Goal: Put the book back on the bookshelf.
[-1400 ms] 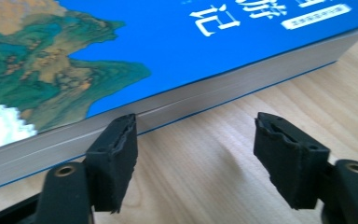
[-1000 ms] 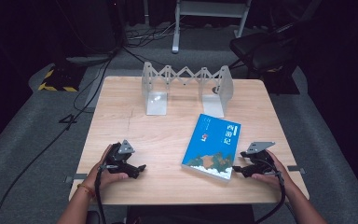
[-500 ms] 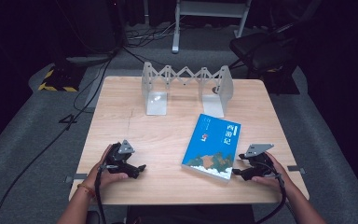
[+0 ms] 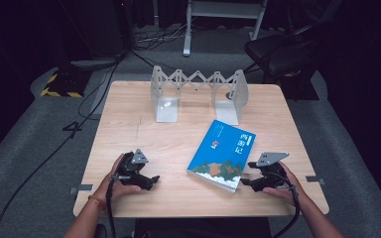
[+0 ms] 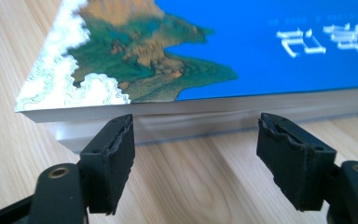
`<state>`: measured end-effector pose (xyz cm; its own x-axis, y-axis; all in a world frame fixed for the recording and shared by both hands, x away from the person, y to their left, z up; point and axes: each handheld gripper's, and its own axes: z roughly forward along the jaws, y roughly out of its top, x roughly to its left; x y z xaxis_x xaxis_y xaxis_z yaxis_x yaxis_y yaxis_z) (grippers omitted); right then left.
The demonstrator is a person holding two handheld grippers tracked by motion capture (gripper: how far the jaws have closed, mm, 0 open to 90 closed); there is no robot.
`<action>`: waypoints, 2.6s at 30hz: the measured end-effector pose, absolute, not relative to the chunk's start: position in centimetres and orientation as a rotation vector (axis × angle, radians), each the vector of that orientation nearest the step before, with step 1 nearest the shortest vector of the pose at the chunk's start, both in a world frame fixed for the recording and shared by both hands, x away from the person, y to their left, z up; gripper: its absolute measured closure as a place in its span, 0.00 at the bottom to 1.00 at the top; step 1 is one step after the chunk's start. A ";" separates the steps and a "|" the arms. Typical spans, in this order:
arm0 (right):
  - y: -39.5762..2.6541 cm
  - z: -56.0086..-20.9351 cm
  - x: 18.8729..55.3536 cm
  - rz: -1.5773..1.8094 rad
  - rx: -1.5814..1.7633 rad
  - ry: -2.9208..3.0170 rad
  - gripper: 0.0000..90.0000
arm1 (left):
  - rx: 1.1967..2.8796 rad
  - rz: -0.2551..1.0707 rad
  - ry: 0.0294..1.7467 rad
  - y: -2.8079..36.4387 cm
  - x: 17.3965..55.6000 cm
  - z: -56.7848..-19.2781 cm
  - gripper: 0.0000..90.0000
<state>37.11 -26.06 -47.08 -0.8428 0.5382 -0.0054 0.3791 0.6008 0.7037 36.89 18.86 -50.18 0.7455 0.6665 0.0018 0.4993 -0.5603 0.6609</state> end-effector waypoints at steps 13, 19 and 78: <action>-23.5 -45.6 37.3 1.091 0.777 2.569 0.31 | 2.258 0.312 0.637 12.2 35.4 -47.6 0.21; -22.3 -44.7 37.6 1.104 0.783 2.548 0.30 | 2.235 0.305 0.471 6.5 34.3 -45.9 0.21; -19.1 -44.1 39.8 1.016 0.404 2.535 0.31 | 2.204 0.320 0.332 10.1 36.4 -44.6 0.88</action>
